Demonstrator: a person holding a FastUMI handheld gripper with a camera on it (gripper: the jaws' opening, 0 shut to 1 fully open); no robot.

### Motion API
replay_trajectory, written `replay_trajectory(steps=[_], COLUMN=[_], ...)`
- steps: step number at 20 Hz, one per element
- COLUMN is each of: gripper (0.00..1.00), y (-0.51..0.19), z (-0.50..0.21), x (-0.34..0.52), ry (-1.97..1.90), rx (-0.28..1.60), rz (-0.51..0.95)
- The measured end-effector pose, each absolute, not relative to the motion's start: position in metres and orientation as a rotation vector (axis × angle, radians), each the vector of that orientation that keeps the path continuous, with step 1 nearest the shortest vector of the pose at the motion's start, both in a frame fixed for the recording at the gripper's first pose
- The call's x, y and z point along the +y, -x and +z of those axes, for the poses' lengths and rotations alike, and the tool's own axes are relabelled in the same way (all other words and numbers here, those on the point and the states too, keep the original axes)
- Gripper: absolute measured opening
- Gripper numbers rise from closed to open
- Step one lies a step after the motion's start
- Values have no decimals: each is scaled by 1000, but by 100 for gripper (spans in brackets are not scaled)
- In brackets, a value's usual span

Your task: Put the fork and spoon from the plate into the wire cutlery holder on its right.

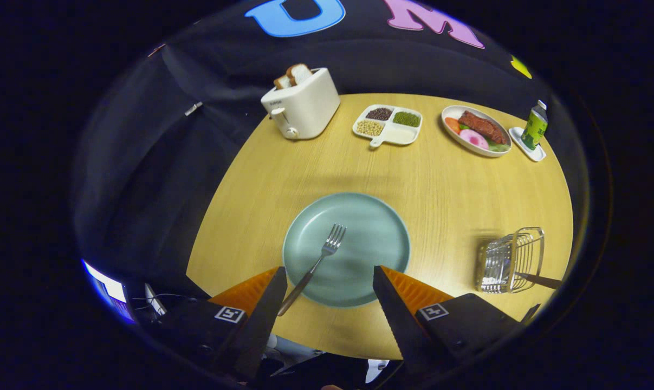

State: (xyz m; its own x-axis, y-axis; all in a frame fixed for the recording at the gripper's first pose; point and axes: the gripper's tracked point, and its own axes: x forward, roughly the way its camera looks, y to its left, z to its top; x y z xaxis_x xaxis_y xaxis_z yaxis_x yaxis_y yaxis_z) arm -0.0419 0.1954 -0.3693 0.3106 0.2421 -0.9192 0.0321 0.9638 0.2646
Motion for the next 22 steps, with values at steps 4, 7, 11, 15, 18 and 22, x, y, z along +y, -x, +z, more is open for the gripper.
replay_trajectory(steps=[4, 7, 11, 15, 18, 22], gripper=[100, 100, 99, 82, 59, 28], y=[49, 51, 57, 51, 55, 61], z=[-413, -438, -455, -461, -468, -472], x=[218, 217, 216, 215, 212, 210], ry=[-254, -234, -227, -246, -221, -190], rx=[1378, 1430, 1480, 1494, 1529, 1556], rz=[110, 56, 18, -6, -2, 30])
